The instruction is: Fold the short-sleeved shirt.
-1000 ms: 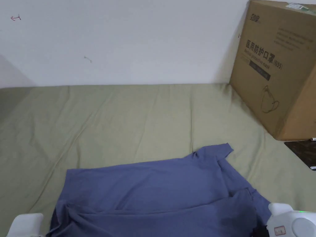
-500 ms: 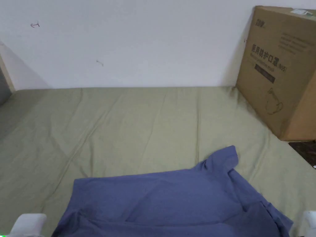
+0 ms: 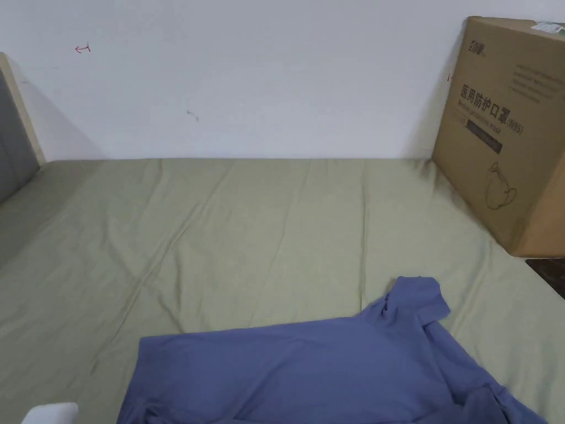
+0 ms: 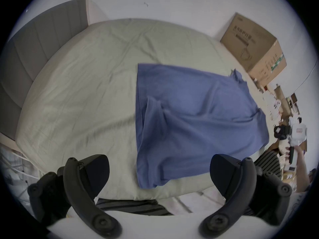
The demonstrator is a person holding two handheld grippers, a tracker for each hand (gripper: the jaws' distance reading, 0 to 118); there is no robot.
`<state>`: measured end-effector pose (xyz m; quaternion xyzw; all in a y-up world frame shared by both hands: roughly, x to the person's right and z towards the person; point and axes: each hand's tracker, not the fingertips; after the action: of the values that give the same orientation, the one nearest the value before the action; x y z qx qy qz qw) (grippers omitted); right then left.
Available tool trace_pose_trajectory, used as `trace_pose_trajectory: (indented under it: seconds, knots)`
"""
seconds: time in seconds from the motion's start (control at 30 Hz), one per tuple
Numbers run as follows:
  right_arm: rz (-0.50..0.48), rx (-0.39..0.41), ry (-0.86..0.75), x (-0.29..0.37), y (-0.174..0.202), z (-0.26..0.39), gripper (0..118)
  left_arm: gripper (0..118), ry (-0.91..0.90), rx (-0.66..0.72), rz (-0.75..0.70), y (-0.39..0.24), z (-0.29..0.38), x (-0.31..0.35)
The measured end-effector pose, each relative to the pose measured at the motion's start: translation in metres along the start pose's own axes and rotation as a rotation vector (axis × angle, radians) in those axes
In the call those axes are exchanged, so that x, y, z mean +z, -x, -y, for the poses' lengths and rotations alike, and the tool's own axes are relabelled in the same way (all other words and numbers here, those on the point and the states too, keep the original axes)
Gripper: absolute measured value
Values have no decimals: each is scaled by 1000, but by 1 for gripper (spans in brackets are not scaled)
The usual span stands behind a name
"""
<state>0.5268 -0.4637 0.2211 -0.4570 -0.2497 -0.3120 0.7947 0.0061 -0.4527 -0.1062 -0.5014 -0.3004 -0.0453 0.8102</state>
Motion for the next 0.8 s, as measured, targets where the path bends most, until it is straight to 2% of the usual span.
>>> trace_pose_trajectory:
  seconds: [0.1,0.2,0.23,0.27,0.3,0.33,0.37,0.4,0.53,0.6,0.73,0.8]
  knots:
    - [-42,-9,-82,24,21,-8,112,117,-93,24,25,-11,-10,20]
    - [-100,60,-186,49,57,-15,112,117,-202,-11,72,-29,-24,39]
    - [-133,86,-260,58,71,-16,110,111,-251,-42,85,-35,-31,41]
    - [-165,110,-318,67,83,-19,107,98,-326,-73,75,-44,-33,48]
    - [-201,129,-364,73,95,-20,99,74,-394,-108,56,-51,-35,52]
    - [-232,137,-420,79,106,-22,71,31,-437,-141,24,-60,-39,54]
    - [-259,148,-465,84,116,-24,35,2,-455,-161,-2,-54,-44,51]
    - [-273,165,-498,87,127,-29,4,1,-460,-167,-29,-61,-45,52]
    - [-246,182,-538,77,149,-52,2,1,-460,-92,63,-61,-80,41]
    - [-276,160,-517,70,152,-63,2,1,-387,-43,27,-49,-107,26]
    - [-357,93,-450,53,149,-77,2,1,-118,1,-21,10,-166,-46]
    - [-422,57,-418,36,137,-84,2,1,-105,9,-7,13,-180,-74]
